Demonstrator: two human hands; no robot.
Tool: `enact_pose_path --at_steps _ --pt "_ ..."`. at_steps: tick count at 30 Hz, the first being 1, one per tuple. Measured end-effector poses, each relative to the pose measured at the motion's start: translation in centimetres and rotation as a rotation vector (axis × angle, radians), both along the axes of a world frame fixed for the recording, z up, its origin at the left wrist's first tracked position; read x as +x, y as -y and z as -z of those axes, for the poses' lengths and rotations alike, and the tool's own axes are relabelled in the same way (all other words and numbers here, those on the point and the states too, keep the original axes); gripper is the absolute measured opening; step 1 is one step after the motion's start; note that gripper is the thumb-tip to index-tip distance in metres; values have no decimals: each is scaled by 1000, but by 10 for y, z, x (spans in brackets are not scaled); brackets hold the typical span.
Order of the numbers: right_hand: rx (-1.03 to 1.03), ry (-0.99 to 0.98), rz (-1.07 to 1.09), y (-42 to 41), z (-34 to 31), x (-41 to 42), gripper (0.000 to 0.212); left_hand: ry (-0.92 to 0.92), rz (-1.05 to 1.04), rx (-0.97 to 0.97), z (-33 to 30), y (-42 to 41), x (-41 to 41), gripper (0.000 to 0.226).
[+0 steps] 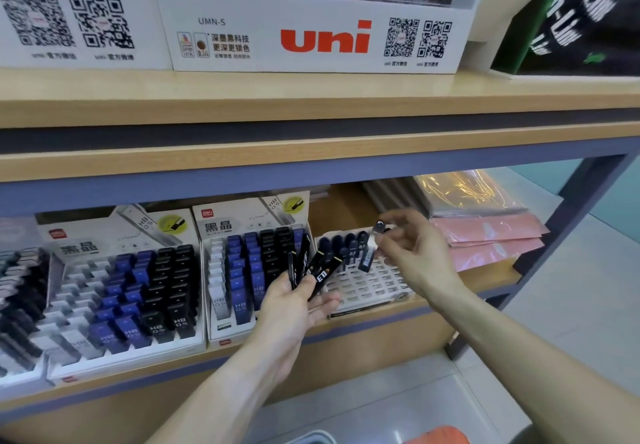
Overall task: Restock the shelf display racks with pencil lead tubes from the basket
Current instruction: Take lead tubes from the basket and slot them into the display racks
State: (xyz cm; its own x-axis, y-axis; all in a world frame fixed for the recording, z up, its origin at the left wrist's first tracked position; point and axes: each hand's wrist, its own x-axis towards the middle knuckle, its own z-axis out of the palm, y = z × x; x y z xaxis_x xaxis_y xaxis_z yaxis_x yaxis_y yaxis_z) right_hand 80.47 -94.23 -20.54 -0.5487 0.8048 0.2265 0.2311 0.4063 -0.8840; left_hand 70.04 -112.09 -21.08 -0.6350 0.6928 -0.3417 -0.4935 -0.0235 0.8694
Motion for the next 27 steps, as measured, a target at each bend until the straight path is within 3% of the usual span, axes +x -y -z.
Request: enact_pose_path --at_steps 6,20,25,27 --pt "251 145 27 -30 19 -2 22 18 4 -5 2 -9 9 17" --pt "479 334 -111 -39 36 -13 23 33 0 2 8 -18 10 17" --pt "521 354 -89 -35 42 -17 21 23 -1 -4 5 -17 12 52" --pt "531 354 -33 -37 44 -19 24 22 1 -1 3 -16 13 55"
